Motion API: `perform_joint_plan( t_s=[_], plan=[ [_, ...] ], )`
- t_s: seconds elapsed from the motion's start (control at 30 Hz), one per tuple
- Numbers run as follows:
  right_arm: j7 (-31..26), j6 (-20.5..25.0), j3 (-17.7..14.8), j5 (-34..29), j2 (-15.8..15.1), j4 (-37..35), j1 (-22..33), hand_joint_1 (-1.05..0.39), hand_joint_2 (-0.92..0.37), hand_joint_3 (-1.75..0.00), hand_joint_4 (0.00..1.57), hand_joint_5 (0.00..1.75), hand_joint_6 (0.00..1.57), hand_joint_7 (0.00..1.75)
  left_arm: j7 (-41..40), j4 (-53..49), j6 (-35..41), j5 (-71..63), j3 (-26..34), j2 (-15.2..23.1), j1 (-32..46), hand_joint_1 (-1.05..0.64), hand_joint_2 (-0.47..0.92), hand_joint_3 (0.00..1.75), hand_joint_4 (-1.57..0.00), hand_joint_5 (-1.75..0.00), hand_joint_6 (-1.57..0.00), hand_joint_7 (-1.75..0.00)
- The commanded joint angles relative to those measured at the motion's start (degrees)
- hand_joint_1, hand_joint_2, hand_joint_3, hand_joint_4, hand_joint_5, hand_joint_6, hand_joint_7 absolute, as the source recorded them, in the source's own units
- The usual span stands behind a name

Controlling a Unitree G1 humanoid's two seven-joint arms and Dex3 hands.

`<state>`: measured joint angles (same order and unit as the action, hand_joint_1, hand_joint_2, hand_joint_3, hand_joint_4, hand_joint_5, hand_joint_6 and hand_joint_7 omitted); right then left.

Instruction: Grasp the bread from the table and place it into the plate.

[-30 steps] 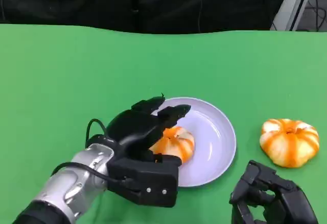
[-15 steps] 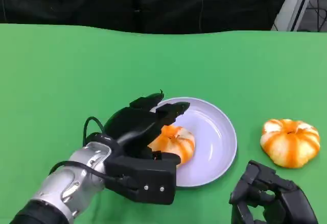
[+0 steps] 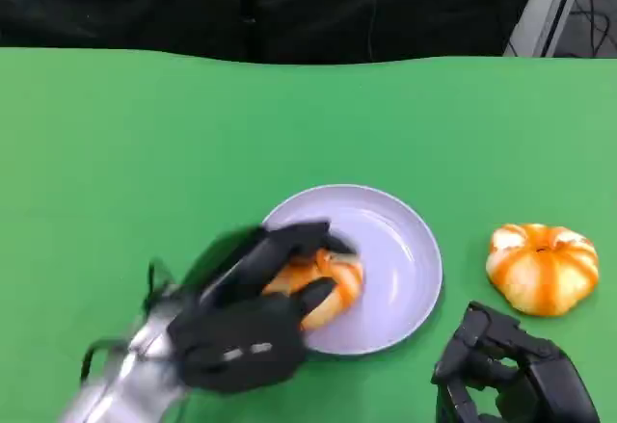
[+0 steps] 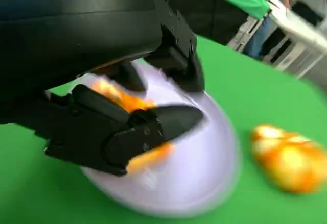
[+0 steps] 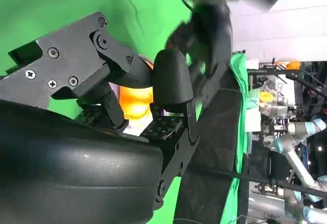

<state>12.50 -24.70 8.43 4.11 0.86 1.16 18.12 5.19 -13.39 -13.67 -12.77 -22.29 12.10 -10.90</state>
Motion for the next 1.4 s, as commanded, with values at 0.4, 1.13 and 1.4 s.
perform_joint_plan(
  t_s=[0.4,1.13,1.4],
  plan=[
    [0.9,-0.71,-2.47,0.71,-1.67,-2.2,-1.68,-0.12,-0.6,-1.13,0.82,1.75,0.77,1.52,33.38,18.32,19.05,56.37,28.79,5.77,32.19,-0.12,0.71,0.95,-0.83,-1.75,-0.83,-1.57],
    [2.55,-1.96,-2.99,1.84,-2.0,-2.57,-1.39,-0.14,-0.62,-1.11,0.8,1.75,0.75,1.52,36.34,13.59,20.49,52.55,32.74,2.01,29.17,-0.12,0.71,0.92,-0.83,-1.75,-0.83,-1.58],
    [2.58,-1.31,-2.93,1.84,-2.05,-1.87,-1.0,-0.13,-0.62,-1.11,0.8,1.75,0.75,1.52,36.65,13.38,19.64,51.54,33.04,1.25,28.79,-0.12,0.74,0.9,-0.84,-1.75,-0.8,-1.64]
  ],
)
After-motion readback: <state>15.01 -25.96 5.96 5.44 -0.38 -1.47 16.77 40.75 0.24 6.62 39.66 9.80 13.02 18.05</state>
